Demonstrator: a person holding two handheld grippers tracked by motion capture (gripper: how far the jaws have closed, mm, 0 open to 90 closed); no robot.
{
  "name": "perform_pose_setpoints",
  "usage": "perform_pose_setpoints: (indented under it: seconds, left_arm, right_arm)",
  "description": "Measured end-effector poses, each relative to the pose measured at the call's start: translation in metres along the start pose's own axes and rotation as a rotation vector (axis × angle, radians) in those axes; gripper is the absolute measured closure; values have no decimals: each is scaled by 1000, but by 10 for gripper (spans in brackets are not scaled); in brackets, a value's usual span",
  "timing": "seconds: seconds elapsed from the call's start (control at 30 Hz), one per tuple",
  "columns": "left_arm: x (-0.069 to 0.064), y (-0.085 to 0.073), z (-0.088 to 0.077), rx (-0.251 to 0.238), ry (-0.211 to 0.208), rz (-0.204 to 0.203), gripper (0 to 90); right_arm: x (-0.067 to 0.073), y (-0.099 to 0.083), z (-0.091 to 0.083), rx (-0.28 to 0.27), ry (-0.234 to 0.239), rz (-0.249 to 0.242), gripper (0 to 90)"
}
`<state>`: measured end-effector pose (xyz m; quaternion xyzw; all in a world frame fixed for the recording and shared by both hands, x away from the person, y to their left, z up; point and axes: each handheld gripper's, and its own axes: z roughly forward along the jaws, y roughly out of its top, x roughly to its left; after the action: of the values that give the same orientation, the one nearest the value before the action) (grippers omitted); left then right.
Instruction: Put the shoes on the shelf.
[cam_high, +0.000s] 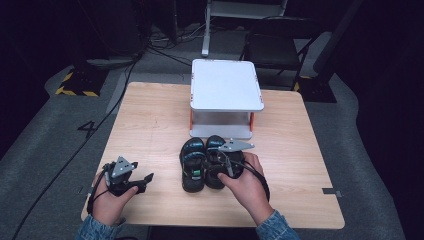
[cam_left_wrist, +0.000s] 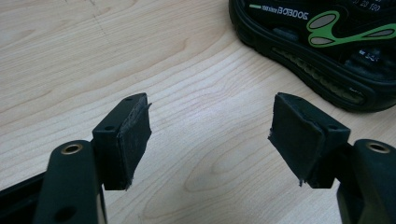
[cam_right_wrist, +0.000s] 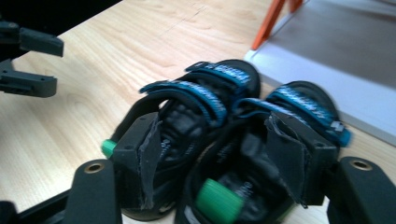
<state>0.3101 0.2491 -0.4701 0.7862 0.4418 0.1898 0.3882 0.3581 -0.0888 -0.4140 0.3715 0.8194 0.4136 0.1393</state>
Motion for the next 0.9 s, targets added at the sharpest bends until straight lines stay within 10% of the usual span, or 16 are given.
perform_pose_setpoints:
  seconds: [0.47,0.9]
  left_arm:
    - [2,-8,-2,6,-46,-17,290]
    - [0,-14,-7,0,-59,-23,289]
  right_arm:
    - [9,-6,50,158,-63,61,419]
    - [3,-12,60,157,-88,86,627]
